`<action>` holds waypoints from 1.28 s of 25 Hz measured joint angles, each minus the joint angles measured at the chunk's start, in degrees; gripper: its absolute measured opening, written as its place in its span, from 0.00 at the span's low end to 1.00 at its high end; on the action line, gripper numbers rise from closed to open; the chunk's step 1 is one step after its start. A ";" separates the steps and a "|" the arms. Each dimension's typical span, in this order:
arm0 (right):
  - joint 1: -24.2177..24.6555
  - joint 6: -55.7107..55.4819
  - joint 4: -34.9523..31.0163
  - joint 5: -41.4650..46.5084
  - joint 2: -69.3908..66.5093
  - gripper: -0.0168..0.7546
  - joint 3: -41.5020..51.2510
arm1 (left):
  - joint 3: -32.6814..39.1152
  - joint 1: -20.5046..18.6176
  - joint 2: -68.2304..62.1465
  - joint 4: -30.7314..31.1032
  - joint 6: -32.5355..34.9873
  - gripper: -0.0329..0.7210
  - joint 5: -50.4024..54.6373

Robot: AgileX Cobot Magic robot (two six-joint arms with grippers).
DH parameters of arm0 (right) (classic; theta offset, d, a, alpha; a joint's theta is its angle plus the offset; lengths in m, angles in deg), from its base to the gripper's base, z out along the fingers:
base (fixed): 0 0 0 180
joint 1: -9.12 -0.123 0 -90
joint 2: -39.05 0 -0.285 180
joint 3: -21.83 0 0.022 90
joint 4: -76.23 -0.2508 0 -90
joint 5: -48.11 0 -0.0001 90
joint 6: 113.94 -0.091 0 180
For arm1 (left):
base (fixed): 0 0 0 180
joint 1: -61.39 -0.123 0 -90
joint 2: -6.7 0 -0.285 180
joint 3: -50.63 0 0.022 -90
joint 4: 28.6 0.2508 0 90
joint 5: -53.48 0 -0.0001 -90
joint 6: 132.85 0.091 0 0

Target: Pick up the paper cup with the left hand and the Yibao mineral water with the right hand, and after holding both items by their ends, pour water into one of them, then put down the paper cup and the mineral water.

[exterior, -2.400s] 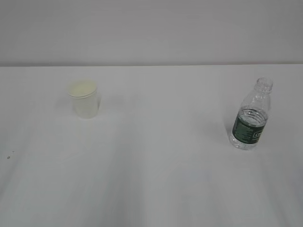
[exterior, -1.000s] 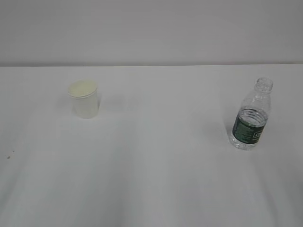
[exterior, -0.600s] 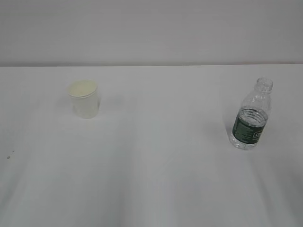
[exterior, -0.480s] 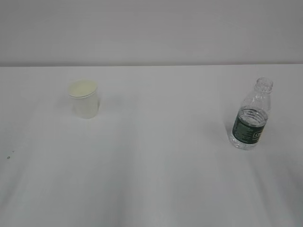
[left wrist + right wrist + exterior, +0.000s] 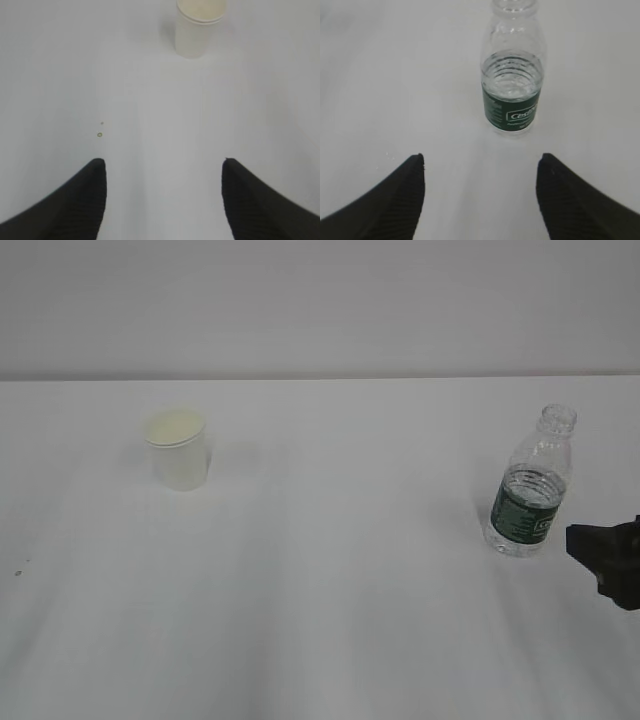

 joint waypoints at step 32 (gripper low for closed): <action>-0.42 -2.91 -1.75 -42.01 -1.22 0.68 19.02 | 7.40 0.71 -9.48 -11.73 0.00 0.73 -20.72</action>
